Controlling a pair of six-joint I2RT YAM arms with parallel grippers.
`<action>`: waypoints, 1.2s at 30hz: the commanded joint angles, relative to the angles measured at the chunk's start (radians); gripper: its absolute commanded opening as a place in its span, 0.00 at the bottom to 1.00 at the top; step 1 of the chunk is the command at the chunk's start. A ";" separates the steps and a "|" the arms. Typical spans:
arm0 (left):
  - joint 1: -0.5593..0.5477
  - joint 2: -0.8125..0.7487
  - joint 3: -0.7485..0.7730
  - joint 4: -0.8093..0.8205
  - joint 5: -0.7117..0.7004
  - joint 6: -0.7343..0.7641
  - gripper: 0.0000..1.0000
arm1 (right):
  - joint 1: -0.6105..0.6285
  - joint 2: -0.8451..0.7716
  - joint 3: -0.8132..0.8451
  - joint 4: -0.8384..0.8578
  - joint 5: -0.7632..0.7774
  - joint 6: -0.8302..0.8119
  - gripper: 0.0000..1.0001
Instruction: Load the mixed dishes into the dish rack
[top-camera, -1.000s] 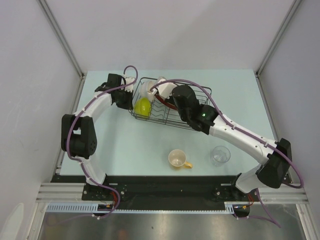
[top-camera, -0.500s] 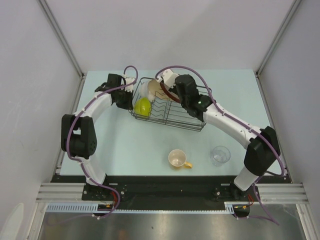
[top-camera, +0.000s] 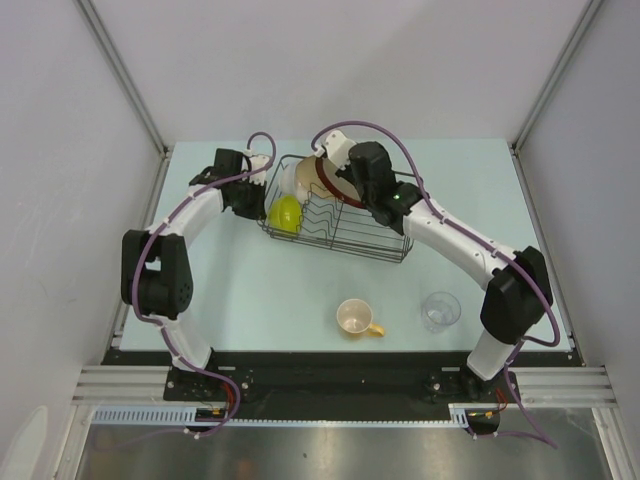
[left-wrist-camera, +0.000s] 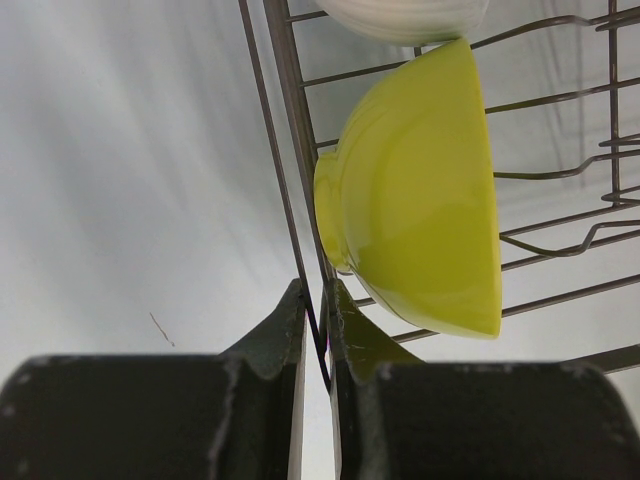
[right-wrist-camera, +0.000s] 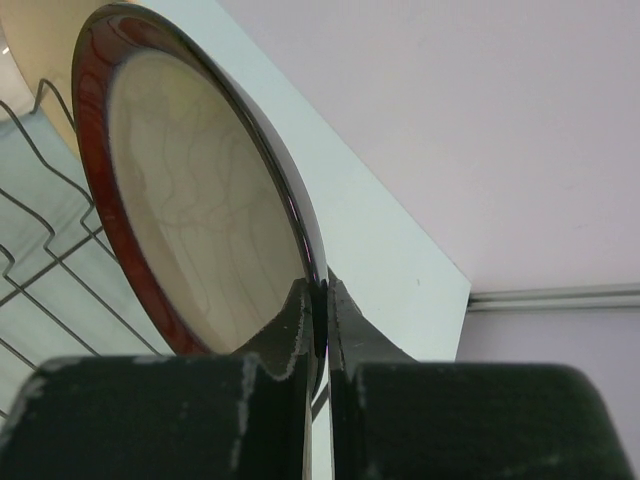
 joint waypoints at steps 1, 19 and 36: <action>-0.005 -0.001 -0.052 -0.127 0.024 0.083 0.09 | 0.001 -0.069 0.095 0.187 0.036 0.006 0.00; -0.006 0.004 -0.049 -0.122 0.021 0.083 0.09 | 0.027 -0.086 0.026 0.175 0.035 0.037 0.00; -0.005 0.022 -0.037 -0.122 0.021 0.080 0.09 | 0.081 -0.144 -0.020 0.155 0.087 -0.009 0.00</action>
